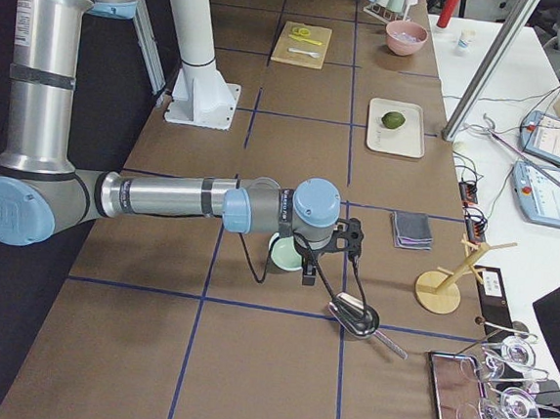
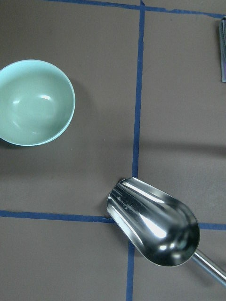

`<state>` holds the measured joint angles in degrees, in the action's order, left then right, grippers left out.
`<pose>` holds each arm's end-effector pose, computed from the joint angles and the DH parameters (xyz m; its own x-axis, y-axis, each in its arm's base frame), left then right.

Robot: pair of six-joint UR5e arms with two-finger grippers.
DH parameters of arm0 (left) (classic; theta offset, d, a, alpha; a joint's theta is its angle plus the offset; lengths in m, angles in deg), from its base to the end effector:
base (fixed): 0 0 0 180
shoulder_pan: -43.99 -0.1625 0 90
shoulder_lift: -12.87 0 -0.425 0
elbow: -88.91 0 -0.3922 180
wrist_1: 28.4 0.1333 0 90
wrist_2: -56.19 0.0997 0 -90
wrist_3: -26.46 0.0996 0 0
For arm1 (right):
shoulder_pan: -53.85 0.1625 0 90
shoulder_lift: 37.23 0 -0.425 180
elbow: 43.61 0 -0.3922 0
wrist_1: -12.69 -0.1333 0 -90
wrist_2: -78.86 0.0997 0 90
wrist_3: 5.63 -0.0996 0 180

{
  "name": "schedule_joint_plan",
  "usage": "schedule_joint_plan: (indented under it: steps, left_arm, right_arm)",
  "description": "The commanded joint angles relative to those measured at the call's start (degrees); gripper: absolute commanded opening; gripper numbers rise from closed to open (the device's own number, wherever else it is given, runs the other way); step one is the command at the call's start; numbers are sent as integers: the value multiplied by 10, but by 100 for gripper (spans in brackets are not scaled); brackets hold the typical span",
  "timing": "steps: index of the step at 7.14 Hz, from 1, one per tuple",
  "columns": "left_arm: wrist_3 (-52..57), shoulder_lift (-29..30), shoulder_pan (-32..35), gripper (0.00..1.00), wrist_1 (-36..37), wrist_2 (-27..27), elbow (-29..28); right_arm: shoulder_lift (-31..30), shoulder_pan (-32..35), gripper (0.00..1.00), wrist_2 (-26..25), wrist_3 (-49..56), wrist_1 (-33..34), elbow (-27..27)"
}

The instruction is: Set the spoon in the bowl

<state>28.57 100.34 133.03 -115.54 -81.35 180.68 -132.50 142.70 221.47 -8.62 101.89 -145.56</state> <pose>-0.0520 -0.4696 0.6657 0.6747 0.0015 -0.7381 -0.0416 0.9985 -0.0360 0.0450 -0.4582 0.5871 0.6053 -0.0637 0.7935 -0.0117 0.9960 0.0889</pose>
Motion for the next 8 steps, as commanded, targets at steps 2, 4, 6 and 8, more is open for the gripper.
schedule_joint_plan:
  steps: [2, 4, 6, 8]
  left_arm:
    - [-2, 3, -1, 100, -1, 0, -3]
    - [-3, 7, -1, 100, -1, 1, -1]
    - [-6, 7, -1, 100, -1, 0, 5]
    - [-7, 9, -2, 100, -1, 0, 11]
  right_arm:
    - [0, 1, 100, -1, 1, -3, -1]
    - [-1, 0, 100, -3, 1, -2, 3]
    - [-3, 0, 100, -13, 3, -1, 5]
    - [-2, 0, 100, -30, 3, -1, 8]
